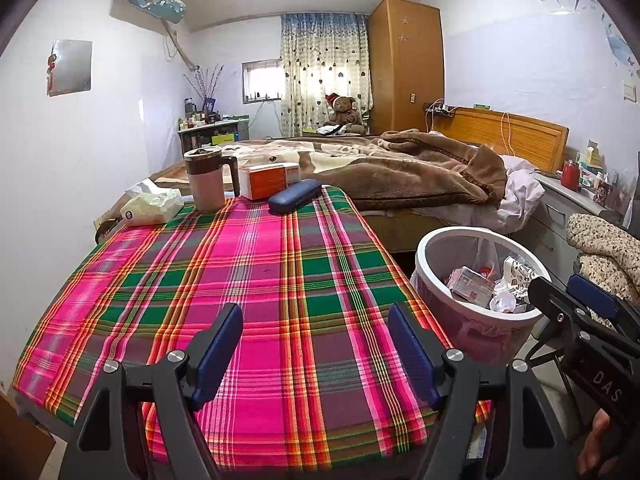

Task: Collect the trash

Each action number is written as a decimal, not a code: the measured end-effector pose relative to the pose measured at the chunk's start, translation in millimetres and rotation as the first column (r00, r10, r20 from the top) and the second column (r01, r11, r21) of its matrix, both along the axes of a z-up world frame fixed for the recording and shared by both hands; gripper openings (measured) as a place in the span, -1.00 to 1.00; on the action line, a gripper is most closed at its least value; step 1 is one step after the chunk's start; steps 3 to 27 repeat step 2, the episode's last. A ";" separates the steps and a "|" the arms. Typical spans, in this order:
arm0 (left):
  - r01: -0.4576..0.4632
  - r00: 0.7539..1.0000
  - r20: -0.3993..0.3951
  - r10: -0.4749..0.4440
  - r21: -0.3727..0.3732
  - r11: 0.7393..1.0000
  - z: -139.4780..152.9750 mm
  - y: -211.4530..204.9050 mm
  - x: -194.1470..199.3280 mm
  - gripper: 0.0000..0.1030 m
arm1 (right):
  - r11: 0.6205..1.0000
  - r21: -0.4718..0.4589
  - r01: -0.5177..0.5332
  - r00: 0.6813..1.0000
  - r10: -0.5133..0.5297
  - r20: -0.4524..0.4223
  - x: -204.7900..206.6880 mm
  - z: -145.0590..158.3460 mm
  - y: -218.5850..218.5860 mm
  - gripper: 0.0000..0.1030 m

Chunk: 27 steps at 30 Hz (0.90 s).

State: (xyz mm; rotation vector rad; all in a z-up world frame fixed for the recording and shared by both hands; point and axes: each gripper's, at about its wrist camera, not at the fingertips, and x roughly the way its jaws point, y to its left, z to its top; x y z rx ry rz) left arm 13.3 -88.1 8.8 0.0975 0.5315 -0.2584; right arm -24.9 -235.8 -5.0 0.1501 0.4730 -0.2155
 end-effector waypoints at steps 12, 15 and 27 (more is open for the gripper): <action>0.000 1.000 0.000 0.000 -0.001 1.000 0.0 -0.1 0.0 0.45 | 1.000 -0.001 0.000 1.000 0.000 -0.001 -0.3 0.1 0.5 0.32; 0.000 1.000 0.000 0.000 -0.001 1.000 0.0 -0.1 0.0 0.45 | 1.000 -0.001 0.000 1.000 0.000 -0.001 -0.3 0.1 0.5 0.32; 0.000 1.000 0.000 0.000 -0.001 1.000 0.0 -0.1 0.0 0.45 | 1.000 -0.001 0.000 1.000 0.000 -0.001 -0.3 0.1 0.5 0.32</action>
